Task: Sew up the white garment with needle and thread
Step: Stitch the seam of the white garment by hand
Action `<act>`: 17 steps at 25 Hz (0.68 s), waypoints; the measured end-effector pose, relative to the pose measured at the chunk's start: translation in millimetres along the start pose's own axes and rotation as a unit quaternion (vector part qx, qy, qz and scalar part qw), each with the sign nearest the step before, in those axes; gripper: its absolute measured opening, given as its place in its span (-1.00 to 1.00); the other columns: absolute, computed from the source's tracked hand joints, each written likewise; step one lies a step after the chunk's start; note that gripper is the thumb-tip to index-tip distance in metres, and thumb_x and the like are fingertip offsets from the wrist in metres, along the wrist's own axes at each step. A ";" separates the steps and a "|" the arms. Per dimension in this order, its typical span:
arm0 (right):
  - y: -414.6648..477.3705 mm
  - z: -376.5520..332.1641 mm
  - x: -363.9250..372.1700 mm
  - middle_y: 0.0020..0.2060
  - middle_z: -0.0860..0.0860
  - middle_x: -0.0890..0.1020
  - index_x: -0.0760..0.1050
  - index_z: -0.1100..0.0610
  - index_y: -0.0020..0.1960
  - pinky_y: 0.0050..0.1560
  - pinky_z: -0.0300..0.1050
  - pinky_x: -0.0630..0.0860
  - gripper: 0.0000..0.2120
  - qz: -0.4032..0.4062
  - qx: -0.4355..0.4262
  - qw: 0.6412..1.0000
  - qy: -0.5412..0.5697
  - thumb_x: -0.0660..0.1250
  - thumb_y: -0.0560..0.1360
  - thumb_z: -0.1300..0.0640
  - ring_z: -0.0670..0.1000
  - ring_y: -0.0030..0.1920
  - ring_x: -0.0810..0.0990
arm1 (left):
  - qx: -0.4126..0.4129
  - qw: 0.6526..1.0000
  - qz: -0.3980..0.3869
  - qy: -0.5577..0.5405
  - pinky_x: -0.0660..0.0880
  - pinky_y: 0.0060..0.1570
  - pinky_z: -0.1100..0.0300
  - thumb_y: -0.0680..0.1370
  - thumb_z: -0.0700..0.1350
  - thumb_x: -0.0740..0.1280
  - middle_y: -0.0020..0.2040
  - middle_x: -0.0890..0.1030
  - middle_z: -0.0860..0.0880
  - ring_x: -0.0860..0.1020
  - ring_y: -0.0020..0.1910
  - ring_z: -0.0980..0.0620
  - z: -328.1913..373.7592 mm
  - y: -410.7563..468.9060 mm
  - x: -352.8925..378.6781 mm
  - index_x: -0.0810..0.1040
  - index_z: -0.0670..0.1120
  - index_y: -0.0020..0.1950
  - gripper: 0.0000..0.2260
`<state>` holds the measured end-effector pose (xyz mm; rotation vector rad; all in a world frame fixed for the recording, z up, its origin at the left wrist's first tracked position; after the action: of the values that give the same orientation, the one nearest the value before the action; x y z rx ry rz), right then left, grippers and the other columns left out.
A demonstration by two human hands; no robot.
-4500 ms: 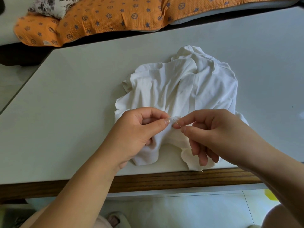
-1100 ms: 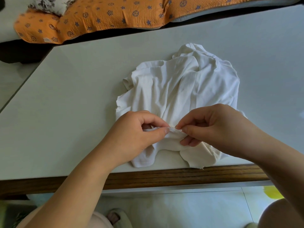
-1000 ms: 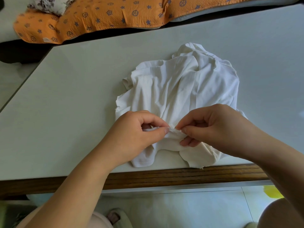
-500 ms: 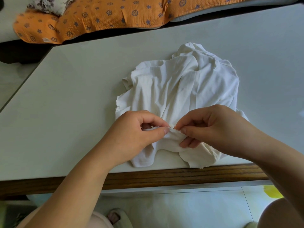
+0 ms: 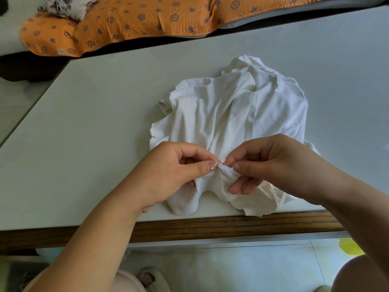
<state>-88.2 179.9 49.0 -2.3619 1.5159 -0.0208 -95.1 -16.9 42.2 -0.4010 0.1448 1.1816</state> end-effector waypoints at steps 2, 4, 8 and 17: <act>0.6 1.5 1.5 -0.33 0.12 0.72 0.65 0.13 -0.09 -0.24 -0.24 0.63 -0.87 -0.003 -0.005 1.000 0.014 0.34 0.53 0.27 0.05 -0.27 0.73 | 0.003 1.000 0.007 0.001 0.51 -0.21 0.31 0.31 0.07 0.45 -0.21 0.70 0.02 0.58 -0.23 0.10 0.0 0.0 1.9 0.72 0.08 -0.13 -0.82; 1.8 3.5 2.7 -0.33 0.12 0.71 0.65 0.14 -0.07 -0.24 -0.17 0.66 -0.89 0.003 -0.009 1.000 0.024 0.35 0.52 0.26 0.09 -0.27 0.73 | 0.004 1.000 0.013 -0.004 0.52 -0.22 0.32 0.31 0.05 0.46 -0.23 0.68 0.02 0.57 -0.23 0.10 0.1 -0.1 3.4 0.72 0.04 -0.15 -0.82; 3.2 3.9 3.8 -0.32 0.20 0.68 0.67 0.11 -0.11 -0.30 -0.08 0.67 -0.90 0.023 -0.015 0.999 0.045 0.37 0.49 0.21 0.16 -0.30 0.72 | -0.006 0.999 0.010 -0.043 0.52 -0.16 0.26 0.30 0.03 0.47 -0.23 0.66 0.02 0.58 -0.19 0.11 0.8 -0.1 3.9 0.70 0.01 -0.17 -0.83; -1.1 5.7 12.2 -0.25 0.11 0.69 0.56 0.06 0.01 -0.08 -0.03 0.68 -0.90 0.027 -0.043 0.999 0.012 0.26 0.60 0.16 0.07 -0.20 0.74 | -0.035 0.997 0.029 -0.065 0.53 0.03 -0.02 0.28 0.06 0.48 -0.13 0.72 -0.07 0.63 -0.05 -0.09 -1.1 1.6 14.5 0.74 0.06 -0.14 -0.80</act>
<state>-80.9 171.1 41.9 -2.3939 1.6209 0.0294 -91.0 -4.1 36.3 -0.3819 0.0012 1.2687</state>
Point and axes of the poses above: each hand's wrist, its own y-axis towards the middle knuckle, its own x-axis out of the palm, z = x × y, the point moved 2 cm from there along y, towards the middle knuckle
